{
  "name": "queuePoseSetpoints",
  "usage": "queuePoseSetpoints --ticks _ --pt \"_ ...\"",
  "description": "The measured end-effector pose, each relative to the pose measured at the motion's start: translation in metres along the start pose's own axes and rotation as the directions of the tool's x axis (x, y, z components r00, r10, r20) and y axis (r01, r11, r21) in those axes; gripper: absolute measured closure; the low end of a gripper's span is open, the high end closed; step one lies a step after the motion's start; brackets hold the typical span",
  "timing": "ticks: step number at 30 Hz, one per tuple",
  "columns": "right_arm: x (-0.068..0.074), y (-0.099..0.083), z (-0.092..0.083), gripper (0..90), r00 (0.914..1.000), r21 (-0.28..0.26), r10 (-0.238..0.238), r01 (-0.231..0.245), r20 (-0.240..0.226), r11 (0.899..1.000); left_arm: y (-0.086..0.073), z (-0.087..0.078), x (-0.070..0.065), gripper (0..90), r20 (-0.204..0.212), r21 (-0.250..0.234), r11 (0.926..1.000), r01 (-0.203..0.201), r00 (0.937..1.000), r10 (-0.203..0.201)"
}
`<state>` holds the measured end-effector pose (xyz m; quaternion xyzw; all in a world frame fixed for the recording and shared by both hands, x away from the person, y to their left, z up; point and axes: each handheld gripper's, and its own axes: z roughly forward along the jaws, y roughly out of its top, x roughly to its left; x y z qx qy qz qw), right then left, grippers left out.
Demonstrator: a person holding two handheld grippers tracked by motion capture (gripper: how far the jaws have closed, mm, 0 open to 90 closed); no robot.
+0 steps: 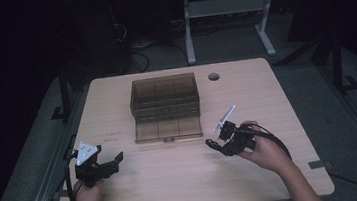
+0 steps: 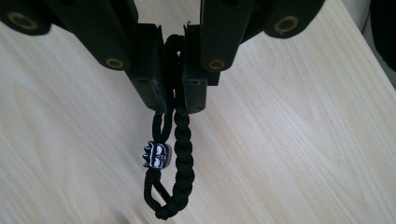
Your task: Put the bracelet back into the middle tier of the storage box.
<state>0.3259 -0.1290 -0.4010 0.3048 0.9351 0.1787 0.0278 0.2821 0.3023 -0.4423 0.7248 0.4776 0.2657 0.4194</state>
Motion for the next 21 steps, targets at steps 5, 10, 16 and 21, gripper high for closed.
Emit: queuePoseSetpoints --ticks 5,10,16,21 --pt "-0.001 0.007 -0.004 80.0 1.0 -0.012 -0.001 0.001 -0.005 1.0 0.0 0.0 0.0 13.1 -0.001 0.003 1.0 0.001 1.0 -0.001" --pt "0.0 0.014 -0.009 79.9 0.9999 -0.021 -0.005 0.004 -0.009 1.0 0.0 0.0 0.0 13.1 0.0 0.003 1.0 0.001 1.0 -0.001" --pt "0.0 0.026 -0.015 79.8 0.9998 -0.031 -0.017 0.017 -0.008 0.999 0.0 0.0 0.0 13.1 -0.001 0.002 1.0 0.004 1.0 -0.004" --pt "0.0 0.033 -0.017 79.8 0.9997 -0.035 -0.022 0.021 -0.01 0.999 0.0 0.0 0.0 13.1 0.0 0.003 1.0 0.005 1.0 -0.005"
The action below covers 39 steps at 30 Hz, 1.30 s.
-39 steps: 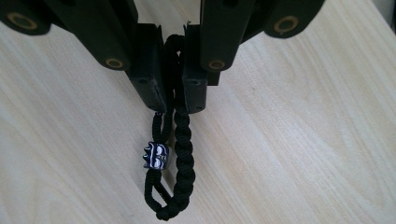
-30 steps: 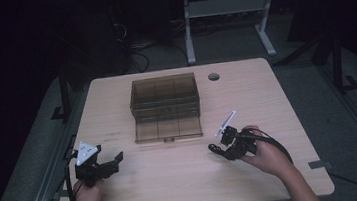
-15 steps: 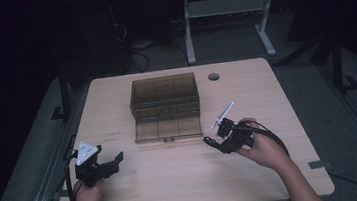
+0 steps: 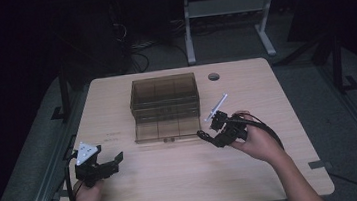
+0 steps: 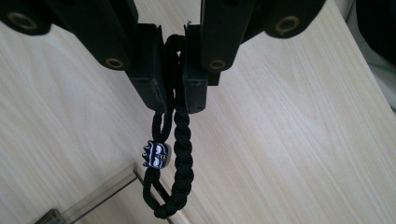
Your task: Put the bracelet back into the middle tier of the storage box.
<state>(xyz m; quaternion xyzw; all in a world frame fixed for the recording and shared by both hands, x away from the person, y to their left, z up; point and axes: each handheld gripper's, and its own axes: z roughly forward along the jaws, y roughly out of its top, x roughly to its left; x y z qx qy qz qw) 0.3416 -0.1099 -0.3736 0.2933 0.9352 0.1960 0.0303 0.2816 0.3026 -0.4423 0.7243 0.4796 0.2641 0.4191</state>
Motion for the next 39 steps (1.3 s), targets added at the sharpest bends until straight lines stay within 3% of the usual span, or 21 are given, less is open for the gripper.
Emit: queuePoseSetpoints --ticks 39 --pt "0.002 0.054 -0.003 79.7 0.9992 -0.037 -0.034 0.033 -0.02 0.999 0.001 -0.002 0.001 13.1 0.004 -0.013 0.9999 0.01 0.9999 -0.01"
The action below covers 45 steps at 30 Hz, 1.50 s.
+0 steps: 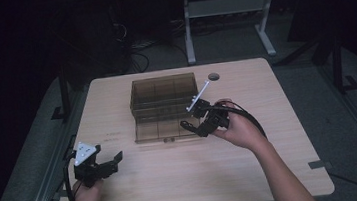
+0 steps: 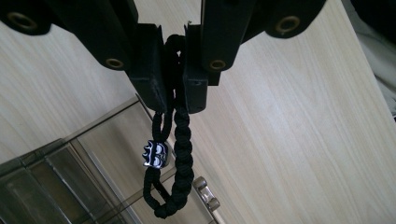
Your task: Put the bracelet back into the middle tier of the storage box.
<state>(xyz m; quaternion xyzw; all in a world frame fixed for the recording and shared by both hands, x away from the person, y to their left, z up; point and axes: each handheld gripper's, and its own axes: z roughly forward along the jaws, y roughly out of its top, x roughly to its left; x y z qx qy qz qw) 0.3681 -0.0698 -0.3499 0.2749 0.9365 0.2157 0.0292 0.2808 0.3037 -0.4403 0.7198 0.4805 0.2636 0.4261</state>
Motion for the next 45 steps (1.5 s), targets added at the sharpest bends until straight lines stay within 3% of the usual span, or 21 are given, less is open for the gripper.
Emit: queuePoseSetpoints --ticks 16,29,45 --pt "-0.009 0.02 0.012 79.7 0.9998 0.016 0.013 -0.013 -0.017 1.0 0.0 0.0 0.0 13.1 0.002 -0.002 1.0 0.001 1.0 -0.001" --pt "-0.021 0.027 0.035 79.7 0.9983 0.099 0.055 -0.053 -0.019 0.994 0.0 0.001 0.0 13.1 0.01 0.004 1.0 0.0 0.9999 0.0" --pt "-0.031 0.029 0.048 79.6 0.9948 0.17 0.101 -0.098 -0.008 0.98 0.0 0.001 0.0 13.1 0.011 0.003 1.0 0.001 0.9999 -0.001"
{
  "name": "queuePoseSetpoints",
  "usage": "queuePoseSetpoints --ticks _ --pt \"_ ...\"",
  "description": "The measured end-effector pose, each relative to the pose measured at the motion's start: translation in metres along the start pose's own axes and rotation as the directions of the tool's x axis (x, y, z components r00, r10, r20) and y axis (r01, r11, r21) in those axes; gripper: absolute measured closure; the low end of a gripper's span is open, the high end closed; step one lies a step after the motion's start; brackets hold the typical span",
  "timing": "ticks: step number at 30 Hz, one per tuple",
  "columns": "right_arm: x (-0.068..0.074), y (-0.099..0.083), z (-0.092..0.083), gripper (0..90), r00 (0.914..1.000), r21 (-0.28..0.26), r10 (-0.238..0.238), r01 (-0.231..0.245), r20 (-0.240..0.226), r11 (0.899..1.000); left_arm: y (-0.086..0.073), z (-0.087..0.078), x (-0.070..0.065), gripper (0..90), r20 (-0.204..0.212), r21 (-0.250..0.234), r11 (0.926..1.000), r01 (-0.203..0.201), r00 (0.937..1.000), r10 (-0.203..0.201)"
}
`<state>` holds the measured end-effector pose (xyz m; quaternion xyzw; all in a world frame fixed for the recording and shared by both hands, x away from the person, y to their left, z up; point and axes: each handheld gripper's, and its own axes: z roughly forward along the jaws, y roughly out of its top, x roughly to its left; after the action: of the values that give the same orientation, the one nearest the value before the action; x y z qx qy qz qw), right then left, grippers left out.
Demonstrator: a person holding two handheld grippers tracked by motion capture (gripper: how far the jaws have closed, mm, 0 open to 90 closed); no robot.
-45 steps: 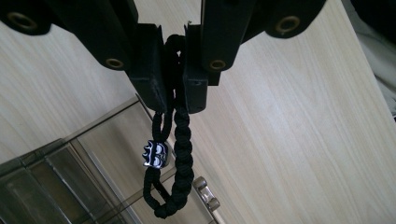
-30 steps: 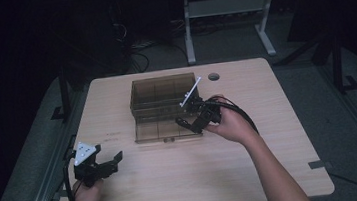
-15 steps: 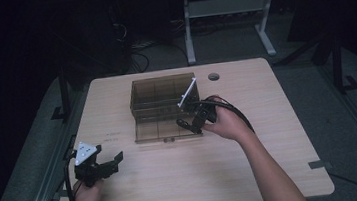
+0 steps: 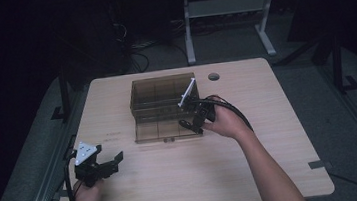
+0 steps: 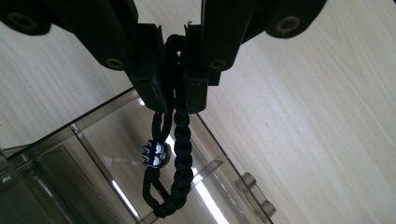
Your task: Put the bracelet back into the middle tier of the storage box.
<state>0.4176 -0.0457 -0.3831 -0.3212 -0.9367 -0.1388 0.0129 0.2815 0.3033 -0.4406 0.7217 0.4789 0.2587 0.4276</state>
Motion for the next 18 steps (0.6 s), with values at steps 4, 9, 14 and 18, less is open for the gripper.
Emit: queuePoseSetpoints --ticks 4,9,14,18 --pt "-0.002 0.002 0.003 79.6 1.0 0.006 0.007 -0.007 -0.004 1.0 0.0 -0.001 0.0 13.1 0.0 0.0 1.0 0.005 1.0 -0.005" --pt "-0.001 0.004 0.007 79.6 1.0 0.018 0.007 -0.007 0.001 1.0 0.0 -0.001 0.0 13.1 0.001 -0.004 1.0 0.002 1.0 -0.002" --pt "-0.002 0.007 0.012 79.5 0.9997 0.027 0.024 -0.024 0.005 0.999 0.0 -0.002 0.001 13.1 -0.007 -0.01 0.9999 0.013 0.9999 -0.013" --pt "-0.004 0.008 0.015 79.4 0.9995 0.027 0.03 -0.03 -0.002 0.999 0.0 -0.002 0.001 13.1 -0.005 -0.012 0.9999 0.01 0.9999 -0.01"
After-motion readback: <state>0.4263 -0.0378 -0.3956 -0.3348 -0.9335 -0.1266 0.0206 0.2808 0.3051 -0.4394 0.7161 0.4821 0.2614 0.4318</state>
